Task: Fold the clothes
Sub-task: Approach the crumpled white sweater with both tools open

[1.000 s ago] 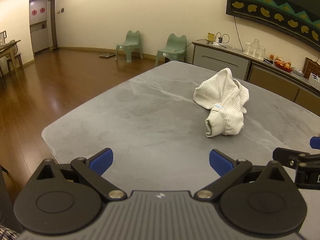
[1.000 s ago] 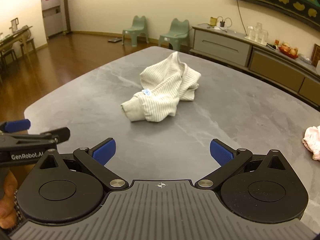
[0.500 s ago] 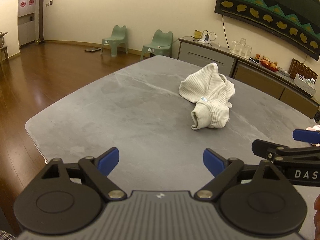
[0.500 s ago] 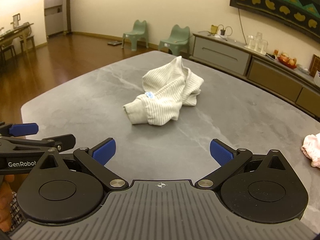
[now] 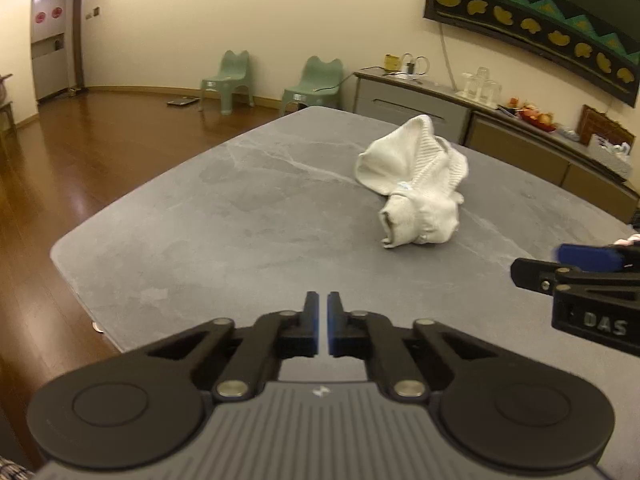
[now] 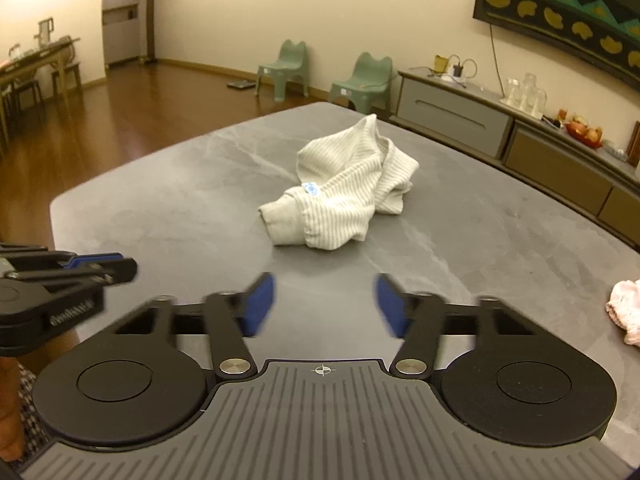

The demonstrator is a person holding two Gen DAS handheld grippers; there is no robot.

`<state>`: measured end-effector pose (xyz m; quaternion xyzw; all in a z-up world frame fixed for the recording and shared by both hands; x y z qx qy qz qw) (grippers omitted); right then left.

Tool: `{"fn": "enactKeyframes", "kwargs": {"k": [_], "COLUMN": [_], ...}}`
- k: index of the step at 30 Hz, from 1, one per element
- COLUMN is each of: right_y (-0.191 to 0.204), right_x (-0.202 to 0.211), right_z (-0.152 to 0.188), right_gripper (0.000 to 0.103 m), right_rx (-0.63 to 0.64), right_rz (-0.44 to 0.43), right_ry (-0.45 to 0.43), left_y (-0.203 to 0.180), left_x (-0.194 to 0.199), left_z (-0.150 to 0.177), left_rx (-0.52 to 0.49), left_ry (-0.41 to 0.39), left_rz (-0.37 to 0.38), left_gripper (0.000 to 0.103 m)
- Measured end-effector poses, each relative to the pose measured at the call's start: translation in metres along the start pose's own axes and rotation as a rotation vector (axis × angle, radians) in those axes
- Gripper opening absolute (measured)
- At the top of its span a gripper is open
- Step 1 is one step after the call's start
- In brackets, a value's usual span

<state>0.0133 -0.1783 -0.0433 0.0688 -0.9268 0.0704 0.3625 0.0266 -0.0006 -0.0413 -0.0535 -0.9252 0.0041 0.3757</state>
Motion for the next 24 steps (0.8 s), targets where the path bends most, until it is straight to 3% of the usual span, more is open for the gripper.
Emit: {"fn": "enactKeyframes", "kwargs": {"k": [1,3,4,11,20,21,22,23,24], "right_y": [0.0,-0.001,-0.001,0.0,0.001,0.001,-0.001,-0.002,-0.003], "right_x": [-0.001,0.0,0.001,0.005,0.002,0.001,0.001,-0.001,-0.003], "right_z": [0.001,0.001,0.001,0.0,0.001,0.001,0.002,0.001,0.001], "right_gripper": [0.032,0.012,0.009,0.002,0.002,0.006,0.012,0.038,0.074], "right_rx": [0.004,0.004,0.005,0.011,0.02,0.019,0.017,0.014,0.013], "right_rz": [0.002,0.0,0.001,-0.001,0.009,0.016,0.029,0.042,0.054], "right_ry": [0.003,0.002,0.0,-0.011,-0.005,-0.006,-0.009,-0.01,-0.006], "left_y": [-0.001,-0.002,-0.003,-0.007,-0.013,-0.014,-0.015,-0.015,-0.016], "left_x": [0.0,0.001,0.001,0.004,0.004,0.003,0.003,0.003,0.002], "left_z": [0.0,0.0,0.0,0.0,-0.004,-0.005,-0.005,-0.007,-0.013], "left_rx": [-0.003,-0.009,-0.012,-0.032,-0.058,-0.061,-0.064,-0.068,-0.069], "left_ry": [-0.002,-0.006,-0.008,-0.021,-0.036,-0.038,-0.039,-0.042,-0.051], "left_rz": [0.0,0.0,0.0,0.001,0.011,0.013,0.014,0.018,0.027], "left_gripper": [0.0,0.0,0.0,0.0,0.002,0.006,0.018,0.044,0.06]}}
Point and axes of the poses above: each gripper's, at about its wrist camera, not at the fingertips, and x roughly against the way its jaws point, y to its left, z to its underside, the point moved 5 cm from there along -x, roughly the way its jaws point, and after that the axes turned 5 degrees about y, right-handed, at the moved point
